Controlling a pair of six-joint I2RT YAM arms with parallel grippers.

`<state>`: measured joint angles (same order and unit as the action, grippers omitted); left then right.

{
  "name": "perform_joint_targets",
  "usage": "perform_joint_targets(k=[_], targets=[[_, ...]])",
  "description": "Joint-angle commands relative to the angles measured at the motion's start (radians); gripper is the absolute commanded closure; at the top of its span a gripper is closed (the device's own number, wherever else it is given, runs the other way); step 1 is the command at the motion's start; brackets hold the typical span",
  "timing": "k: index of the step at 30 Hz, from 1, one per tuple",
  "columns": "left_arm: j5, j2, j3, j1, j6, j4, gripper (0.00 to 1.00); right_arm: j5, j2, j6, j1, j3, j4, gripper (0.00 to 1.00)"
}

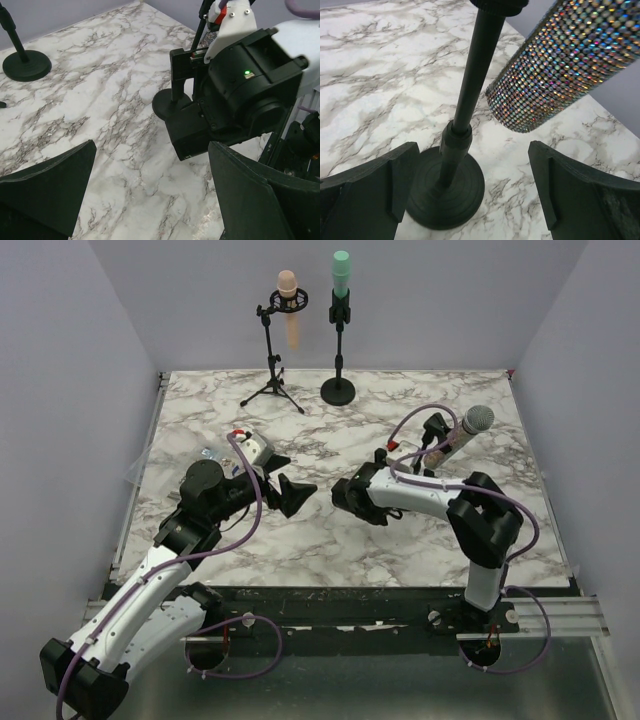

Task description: Remove the microphone from the stand

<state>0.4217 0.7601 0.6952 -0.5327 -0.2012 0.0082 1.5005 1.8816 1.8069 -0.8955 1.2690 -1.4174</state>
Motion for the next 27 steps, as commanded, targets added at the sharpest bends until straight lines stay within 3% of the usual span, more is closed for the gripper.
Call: perform_joint_targets(k=[1,5,9,11,14,15,16,22,27], targets=[[-0.003,0.010,0.038,-0.006,0.006,-0.007,0.01,-0.081,-0.104,-0.053,-0.065,0.008,0.014,0.00],[-0.004,0.011,0.040,-0.006,0.006,-0.006,0.01,-0.185,-0.195,-0.059,-0.133,0.008,0.105,0.00],[-0.009,0.013,0.040,-0.006,0.006,-0.007,0.01,-0.322,-0.412,-0.290,-0.175,-0.076,0.506,0.00],[-0.010,0.014,0.040,-0.006,0.006,-0.007,0.01,-0.463,-0.612,-0.535,-0.176,-0.252,0.938,0.00],[-0.006,0.012,0.041,-0.004,0.006,-0.007,0.01,-0.732,-0.864,-0.861,-0.178,-0.626,1.761,0.00],[-0.006,0.012,0.040,-0.004,0.006,-0.007,0.01,-0.797,-0.917,-0.913,-0.176,-0.693,1.905,0.00],[-0.008,0.012,0.040,-0.003,0.006,-0.007,0.01,-0.828,-0.938,-0.926,-0.177,-0.712,1.939,0.00],[-0.013,0.013,0.038,-0.003,0.010,-0.007,0.01,-0.928,-0.928,-1.000,-0.178,-0.496,1.378,0.00],[0.012,0.013,0.031,-0.004,0.003,0.006,0.01,-0.856,-1.064,-1.150,-0.178,-0.565,1.174,0.00]])
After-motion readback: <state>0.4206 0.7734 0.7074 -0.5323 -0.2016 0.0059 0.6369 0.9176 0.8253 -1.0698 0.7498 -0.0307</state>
